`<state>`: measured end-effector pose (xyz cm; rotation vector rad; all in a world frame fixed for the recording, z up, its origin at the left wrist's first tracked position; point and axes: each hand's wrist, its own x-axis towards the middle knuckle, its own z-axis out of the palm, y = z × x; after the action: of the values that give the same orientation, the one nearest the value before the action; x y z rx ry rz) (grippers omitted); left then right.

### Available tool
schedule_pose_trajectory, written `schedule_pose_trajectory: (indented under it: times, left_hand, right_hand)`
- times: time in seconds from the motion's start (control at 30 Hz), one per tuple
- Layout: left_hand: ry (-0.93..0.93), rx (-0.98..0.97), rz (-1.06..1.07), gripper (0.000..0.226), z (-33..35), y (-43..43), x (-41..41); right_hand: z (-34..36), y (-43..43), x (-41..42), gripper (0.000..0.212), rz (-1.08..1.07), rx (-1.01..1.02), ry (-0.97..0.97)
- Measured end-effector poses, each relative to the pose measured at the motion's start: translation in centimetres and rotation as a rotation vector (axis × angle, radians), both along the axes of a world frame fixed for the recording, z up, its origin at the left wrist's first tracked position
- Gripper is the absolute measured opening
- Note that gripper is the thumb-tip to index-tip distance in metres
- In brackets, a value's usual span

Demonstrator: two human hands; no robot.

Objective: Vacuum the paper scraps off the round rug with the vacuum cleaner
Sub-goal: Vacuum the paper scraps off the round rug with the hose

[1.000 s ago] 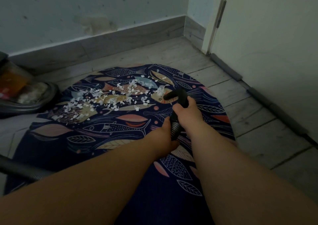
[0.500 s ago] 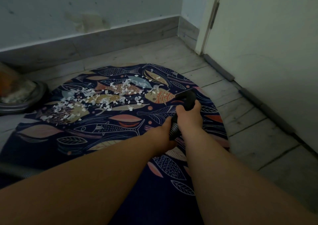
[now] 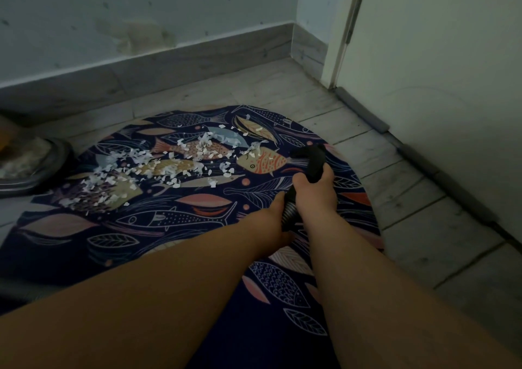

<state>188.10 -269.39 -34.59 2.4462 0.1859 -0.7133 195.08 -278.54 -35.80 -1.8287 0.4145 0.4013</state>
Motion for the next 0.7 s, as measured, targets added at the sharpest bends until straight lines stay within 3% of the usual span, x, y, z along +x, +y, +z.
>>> schedule_pose_trajectory:
  times: [0.3,0.7]
  left_hand:
    - [-0.02,-0.02,0.065,0.095,-0.4,0.7,-0.3]
    - [-0.031,-0.059,0.118,0.095,0.4,1.2,-2.3]
  right_hand:
    - [-0.4,1.0,0.7,0.076,0.074,0.024,0.0]
    - [1.0,2.0,-0.5,0.074,0.172,-0.093,0.007]
